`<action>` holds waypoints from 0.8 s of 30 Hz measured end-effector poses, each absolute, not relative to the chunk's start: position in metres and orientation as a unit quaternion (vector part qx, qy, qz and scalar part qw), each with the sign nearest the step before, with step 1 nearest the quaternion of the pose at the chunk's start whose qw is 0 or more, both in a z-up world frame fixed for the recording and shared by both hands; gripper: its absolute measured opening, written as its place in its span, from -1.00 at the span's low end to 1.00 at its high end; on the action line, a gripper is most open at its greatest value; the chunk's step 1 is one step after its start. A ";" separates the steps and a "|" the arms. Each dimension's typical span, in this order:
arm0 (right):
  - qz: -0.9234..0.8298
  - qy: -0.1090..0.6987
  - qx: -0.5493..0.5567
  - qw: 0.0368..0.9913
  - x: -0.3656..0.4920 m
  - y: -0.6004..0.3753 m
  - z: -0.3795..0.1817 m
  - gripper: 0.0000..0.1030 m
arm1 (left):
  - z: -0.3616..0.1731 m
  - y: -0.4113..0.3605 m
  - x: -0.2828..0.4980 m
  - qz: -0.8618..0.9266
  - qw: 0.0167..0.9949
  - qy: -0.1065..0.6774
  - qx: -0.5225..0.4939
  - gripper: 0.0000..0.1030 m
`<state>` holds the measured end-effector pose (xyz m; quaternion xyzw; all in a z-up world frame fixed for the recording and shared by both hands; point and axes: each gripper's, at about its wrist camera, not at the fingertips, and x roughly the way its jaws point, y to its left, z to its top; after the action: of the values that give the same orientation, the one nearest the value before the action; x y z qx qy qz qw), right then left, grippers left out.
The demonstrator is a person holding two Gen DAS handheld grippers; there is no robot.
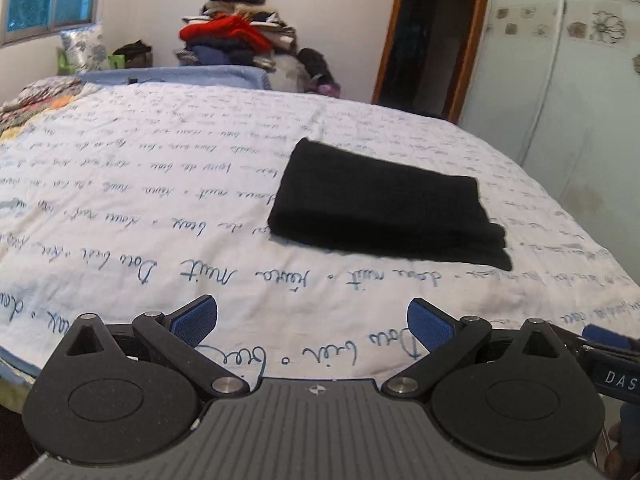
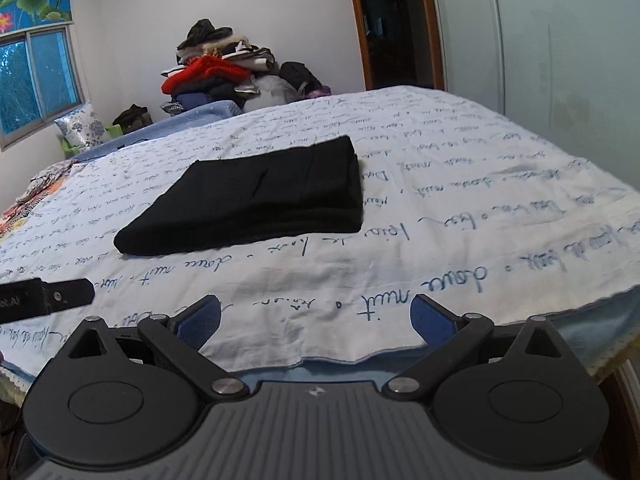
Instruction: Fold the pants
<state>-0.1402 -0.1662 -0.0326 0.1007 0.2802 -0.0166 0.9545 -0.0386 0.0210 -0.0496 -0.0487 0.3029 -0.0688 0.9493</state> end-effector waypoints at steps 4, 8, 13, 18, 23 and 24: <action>-0.014 0.265 0.090 0.960 -0.149 -0.164 -0.019 0.97 | -0.034 0.024 -0.053 -0.064 0.959 0.273 -0.043 0.99; -0.004 0.259 0.098 0.961 -0.152 -0.162 -0.015 0.97 | -0.026 0.023 -0.060 -0.083 0.957 0.275 -0.049 0.99; 0.007 0.265 0.105 0.958 -0.152 -0.157 -0.018 0.97 | -0.026 0.014 -0.055 -0.076 0.950 0.303 -0.022 0.99; 0.006 0.275 0.088 0.957 -0.152 -0.151 -0.020 0.97 | -0.023 0.014 -0.056 -0.073 0.951 0.300 -0.024 0.99; 0.009 0.276 0.087 0.957 -0.152 -0.152 -0.019 0.97 | -0.022 0.017 -0.054 -0.070 0.948 0.309 -0.034 0.98; 0.009 0.276 0.087 0.957 -0.152 -0.151 -0.019 0.97 | -0.021 0.018 -0.054 -0.070 0.948 0.308 -0.037 0.98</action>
<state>-0.1523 -0.1515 -0.0187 0.0867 0.2759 0.0093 0.9572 -0.0540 0.0179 -0.0214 -0.0366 0.3078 -0.0697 0.9482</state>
